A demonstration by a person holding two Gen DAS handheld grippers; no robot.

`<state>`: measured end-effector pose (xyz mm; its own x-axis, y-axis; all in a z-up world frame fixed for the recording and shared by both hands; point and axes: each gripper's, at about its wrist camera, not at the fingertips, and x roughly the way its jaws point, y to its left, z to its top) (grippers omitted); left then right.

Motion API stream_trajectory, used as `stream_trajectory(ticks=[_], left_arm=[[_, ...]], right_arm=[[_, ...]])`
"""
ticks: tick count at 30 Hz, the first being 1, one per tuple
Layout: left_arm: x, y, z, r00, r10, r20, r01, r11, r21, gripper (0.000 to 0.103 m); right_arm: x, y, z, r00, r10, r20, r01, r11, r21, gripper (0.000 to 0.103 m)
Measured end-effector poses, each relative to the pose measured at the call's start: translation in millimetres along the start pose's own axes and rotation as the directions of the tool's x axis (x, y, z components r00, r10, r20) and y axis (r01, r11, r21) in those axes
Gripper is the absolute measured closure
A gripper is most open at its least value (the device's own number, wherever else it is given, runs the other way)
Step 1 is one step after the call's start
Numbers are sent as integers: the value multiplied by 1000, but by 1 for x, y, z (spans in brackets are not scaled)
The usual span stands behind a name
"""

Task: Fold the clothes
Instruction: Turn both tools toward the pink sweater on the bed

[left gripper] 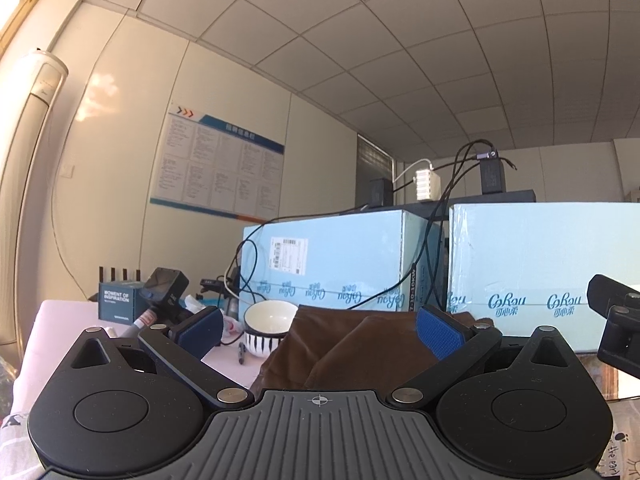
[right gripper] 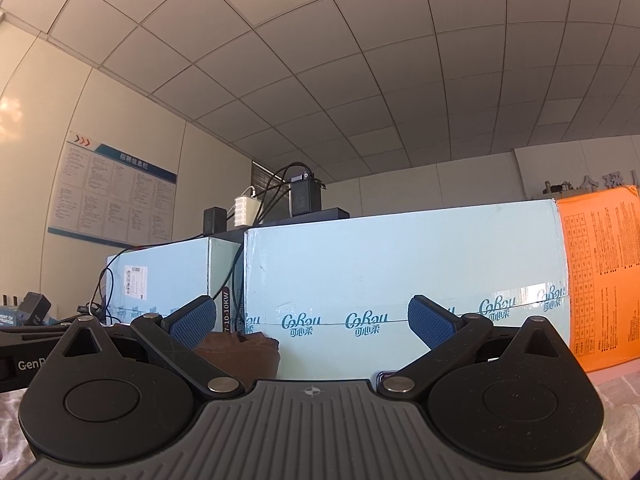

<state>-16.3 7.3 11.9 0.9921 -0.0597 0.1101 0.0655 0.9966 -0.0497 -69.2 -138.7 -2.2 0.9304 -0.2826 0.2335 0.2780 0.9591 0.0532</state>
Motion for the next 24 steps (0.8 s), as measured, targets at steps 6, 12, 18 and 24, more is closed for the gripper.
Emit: stream_trajectory(ticks=[6, 12, 18, 24], left_arm=[[-4, -3, 12, 993, -114, -20, 114, 993, -20, 0], [-13, -14, 18, 950, -308, -48, 304, 949, -79, 0], [-25, -49, 20, 834, -545, -82, 533, 836, -131, 0], [-34, -108, 17, 673, -713, -194, 706, 698, -118, 0]], right_arm=[[-16, -2, 16, 999, 5, -34, -4, 1000, 22, 0], [-41, -17, 34, 996, -61, -65, 61, 998, 7, 0], [-76, -57, 49, 975, -205, -90, 203, 979, -25, 0], [-114, -119, 60, 902, -417, -114, 411, 909, -75, 0]])
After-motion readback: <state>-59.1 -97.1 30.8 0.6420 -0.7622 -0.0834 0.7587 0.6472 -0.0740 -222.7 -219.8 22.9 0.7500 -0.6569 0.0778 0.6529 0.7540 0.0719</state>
